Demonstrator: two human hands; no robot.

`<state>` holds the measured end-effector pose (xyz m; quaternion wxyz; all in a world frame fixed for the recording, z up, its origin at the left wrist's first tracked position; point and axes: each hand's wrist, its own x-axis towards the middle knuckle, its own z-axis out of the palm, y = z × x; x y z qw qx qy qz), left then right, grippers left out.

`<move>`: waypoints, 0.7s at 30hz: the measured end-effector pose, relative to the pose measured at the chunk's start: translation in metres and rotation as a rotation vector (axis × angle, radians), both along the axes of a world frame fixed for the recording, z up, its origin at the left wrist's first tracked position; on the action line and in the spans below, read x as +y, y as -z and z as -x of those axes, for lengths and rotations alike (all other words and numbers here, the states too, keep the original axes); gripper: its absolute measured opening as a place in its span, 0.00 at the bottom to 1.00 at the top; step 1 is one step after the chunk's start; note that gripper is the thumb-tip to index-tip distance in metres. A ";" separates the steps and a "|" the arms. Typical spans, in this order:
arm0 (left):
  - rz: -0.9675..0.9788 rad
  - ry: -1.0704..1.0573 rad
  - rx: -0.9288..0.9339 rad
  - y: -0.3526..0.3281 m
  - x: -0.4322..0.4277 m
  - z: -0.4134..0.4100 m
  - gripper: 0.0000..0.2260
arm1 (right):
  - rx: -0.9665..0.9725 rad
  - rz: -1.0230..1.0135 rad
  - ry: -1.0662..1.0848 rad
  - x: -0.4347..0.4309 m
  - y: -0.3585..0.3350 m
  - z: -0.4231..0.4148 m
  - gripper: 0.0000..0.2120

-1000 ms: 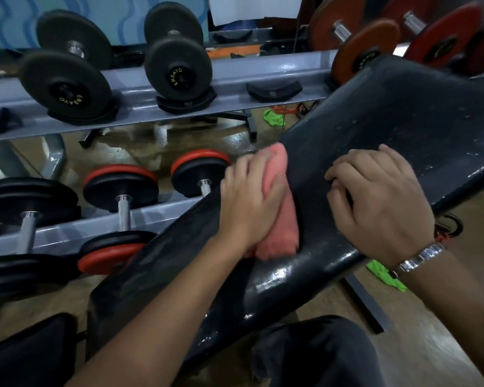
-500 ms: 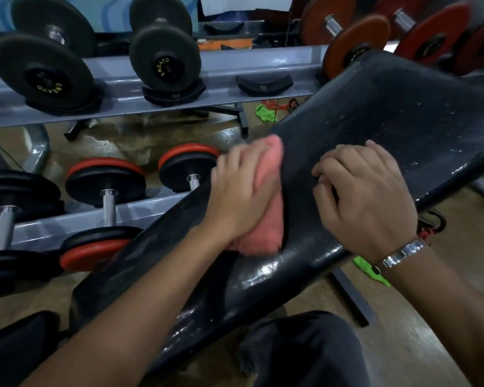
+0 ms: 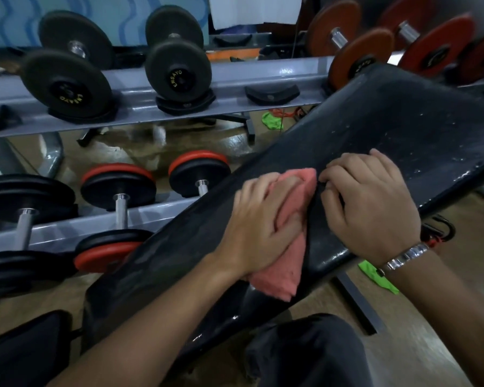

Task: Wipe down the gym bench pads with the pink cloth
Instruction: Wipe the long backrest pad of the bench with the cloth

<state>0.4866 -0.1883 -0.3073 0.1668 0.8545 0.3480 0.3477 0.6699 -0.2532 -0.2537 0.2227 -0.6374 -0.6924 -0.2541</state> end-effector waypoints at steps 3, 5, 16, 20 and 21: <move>0.069 -0.151 -0.012 -0.006 0.005 -0.009 0.27 | -0.003 0.009 0.000 -0.002 0.000 -0.001 0.13; 0.201 -0.336 -0.072 -0.019 0.012 -0.025 0.26 | -0.001 0.001 0.002 -0.002 -0.001 0.002 0.13; 0.625 -0.171 -0.038 -0.065 -0.042 -0.018 0.16 | 0.368 0.118 -0.051 -0.023 -0.036 0.018 0.13; 0.974 -0.110 -0.367 -0.083 -0.055 0.000 0.27 | -0.072 0.268 0.220 -0.061 -0.033 0.052 0.16; 1.042 -0.030 -0.441 -0.085 -0.061 0.004 0.29 | -0.129 0.279 0.249 -0.064 -0.029 0.054 0.18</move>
